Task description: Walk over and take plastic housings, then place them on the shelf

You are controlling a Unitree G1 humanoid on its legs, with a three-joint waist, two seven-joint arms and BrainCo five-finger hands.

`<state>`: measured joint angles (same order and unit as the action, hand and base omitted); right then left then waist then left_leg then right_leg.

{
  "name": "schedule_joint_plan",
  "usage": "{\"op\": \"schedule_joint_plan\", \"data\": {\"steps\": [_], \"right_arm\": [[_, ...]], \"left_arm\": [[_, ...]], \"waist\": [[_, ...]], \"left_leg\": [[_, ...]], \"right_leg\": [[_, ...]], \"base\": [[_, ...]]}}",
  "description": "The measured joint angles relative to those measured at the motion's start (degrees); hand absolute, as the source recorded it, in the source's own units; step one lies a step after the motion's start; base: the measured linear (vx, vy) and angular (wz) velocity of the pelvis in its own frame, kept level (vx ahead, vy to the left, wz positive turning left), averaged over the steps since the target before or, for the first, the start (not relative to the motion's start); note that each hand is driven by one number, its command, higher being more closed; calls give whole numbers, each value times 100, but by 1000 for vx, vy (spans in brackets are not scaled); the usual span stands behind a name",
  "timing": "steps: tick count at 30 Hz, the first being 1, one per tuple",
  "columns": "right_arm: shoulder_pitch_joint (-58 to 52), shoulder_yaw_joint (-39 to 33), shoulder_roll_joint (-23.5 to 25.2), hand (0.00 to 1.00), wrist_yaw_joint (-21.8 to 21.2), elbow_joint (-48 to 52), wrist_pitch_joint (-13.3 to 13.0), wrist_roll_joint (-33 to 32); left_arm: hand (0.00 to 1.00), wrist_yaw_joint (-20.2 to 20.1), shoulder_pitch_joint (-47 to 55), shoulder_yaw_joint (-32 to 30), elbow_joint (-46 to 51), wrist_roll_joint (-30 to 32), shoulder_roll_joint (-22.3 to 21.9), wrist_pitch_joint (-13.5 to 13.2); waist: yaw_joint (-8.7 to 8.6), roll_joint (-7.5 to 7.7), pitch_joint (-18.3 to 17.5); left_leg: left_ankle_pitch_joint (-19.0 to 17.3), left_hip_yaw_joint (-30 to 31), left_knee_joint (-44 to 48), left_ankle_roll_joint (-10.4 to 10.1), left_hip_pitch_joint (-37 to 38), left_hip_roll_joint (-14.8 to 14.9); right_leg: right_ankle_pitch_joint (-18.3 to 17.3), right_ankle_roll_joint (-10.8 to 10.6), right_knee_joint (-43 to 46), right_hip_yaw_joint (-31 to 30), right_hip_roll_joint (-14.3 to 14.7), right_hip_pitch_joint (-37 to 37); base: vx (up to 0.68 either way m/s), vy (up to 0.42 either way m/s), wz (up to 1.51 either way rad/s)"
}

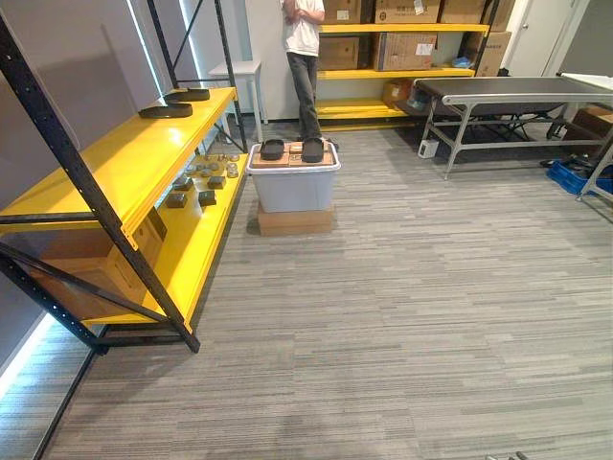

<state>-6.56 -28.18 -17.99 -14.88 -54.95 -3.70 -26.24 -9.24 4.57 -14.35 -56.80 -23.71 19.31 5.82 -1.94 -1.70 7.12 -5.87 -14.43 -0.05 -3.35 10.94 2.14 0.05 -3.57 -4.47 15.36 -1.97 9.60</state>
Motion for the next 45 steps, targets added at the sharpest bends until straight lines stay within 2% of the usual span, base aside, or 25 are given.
{"op": "schedule_joint_plan", "data": {"steps": [5,8,13,29,39,41,45], "right_arm": [[5,-107,-11,0,-321,-2,12,-203],[52,-113,-9,0,-349,-2,17,-270],[133,-112,10,0,-318,-3,48,-247],[220,48,294,0,-81,-244,161,-245],[217,254,332,0,-41,-272,188,-116],[228,258,330,0,-42,-330,188,-112],[270,427,290,0,-40,-438,264,-15]], "left_arm": [[0,-182,72,-241,-11,-367,-12,-31],[0,-289,119,-340,-50,-465,-274,-189],[0,-354,186,-338,-50,-638,-553,-284],[0,-117,344,-207,-54,-287,-738,-481],[0,-82,530,-93,-59,-355,-762,-497],[0,-52,548,-110,-59,-431,-806,-504],[0,13,538,-153,-57,-445,-930,-507]], "waist": [[0,-9,1],[8,-14,-3],[-2,-21,-9],[0,-15,-17],[39,2,-44],[82,10,-40],[152,11,-28]], "left_leg": [[-24,15,3,-37,53,44],[-39,14,5,-62,57,45],[-62,10,29,-97,77,56],[-67,-13,29,-102,219,45],[9,-137,-40,21,221,69],[-19,-148,143,25,156,70],[-157,-94,629,155,58,76]], "right_leg": [[-91,-134,105,120,22,39],[-91,-133,108,129,21,45],[-91,-131,135,142,21,58],[-94,-55,206,120,3,143],[34,137,36,-29,96,92],[51,161,41,-77,79,91],[53,171,239,-212,2,128]], "base": [[11,-34,7],[0,0,0],[-4,-6,0],[-45,-21,-1],[-39,-36,-7],[-4,-22,-12],[-23,4,-13]]}}
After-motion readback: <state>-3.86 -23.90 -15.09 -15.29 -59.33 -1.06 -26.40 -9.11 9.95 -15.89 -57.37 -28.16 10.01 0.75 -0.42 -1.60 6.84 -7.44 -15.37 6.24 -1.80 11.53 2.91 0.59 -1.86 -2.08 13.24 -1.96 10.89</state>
